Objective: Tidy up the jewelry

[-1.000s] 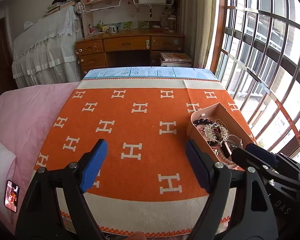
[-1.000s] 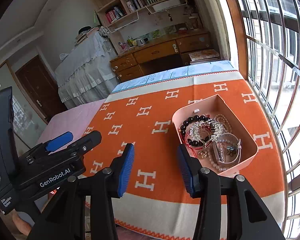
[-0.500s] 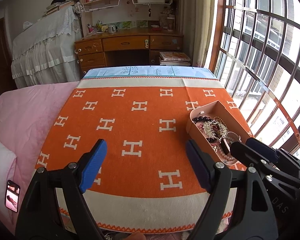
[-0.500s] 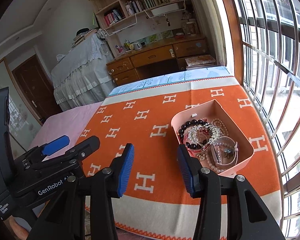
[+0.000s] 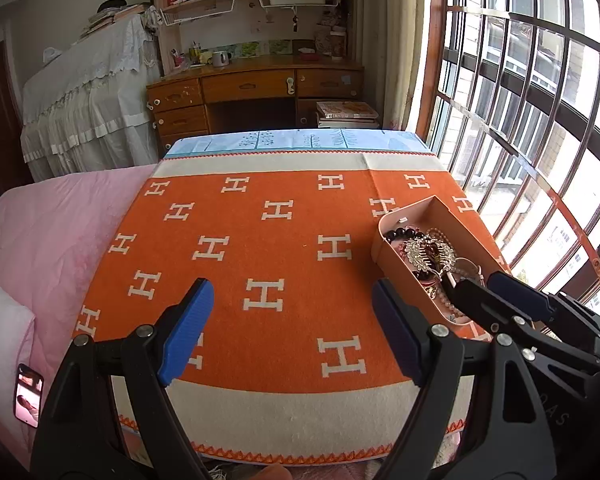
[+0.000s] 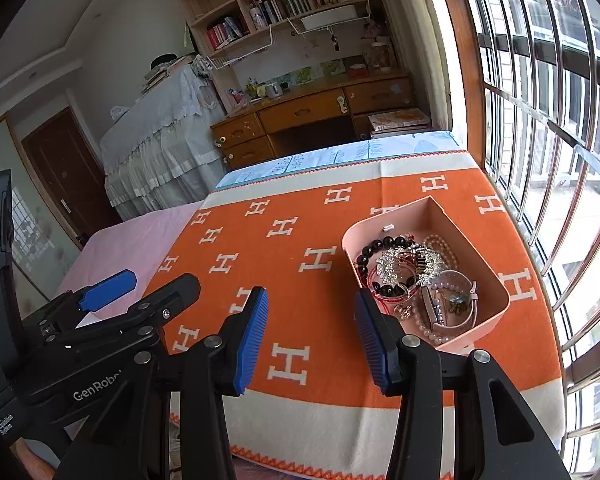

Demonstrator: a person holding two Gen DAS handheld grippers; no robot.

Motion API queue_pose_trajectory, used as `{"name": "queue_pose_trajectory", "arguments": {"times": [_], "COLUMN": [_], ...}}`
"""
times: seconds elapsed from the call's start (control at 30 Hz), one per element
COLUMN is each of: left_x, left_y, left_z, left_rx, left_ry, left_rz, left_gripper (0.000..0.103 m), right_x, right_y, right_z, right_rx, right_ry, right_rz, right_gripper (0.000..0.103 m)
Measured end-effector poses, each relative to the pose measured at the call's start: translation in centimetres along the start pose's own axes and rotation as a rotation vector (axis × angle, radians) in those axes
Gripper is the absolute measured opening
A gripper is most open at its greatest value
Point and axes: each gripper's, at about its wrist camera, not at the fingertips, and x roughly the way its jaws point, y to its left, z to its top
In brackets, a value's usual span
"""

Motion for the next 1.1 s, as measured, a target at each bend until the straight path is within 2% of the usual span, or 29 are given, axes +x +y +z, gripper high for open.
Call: {"name": "queue_pose_trajectory", "arguments": {"times": [1.1], "left_x": [0.4], "left_y": [1.2], "left_z": [-0.9], "left_rx": [0.000], "left_ry": [0.022], "left_rz": [-0.001], "left_gripper": [0.079], "right_x": [0.3], "right_y": [0.0], "right_z": [-0.2], "right_rx": [0.003], "right_ry": [0.010], "right_rz": [-0.001], "right_gripper": [0.046]}}
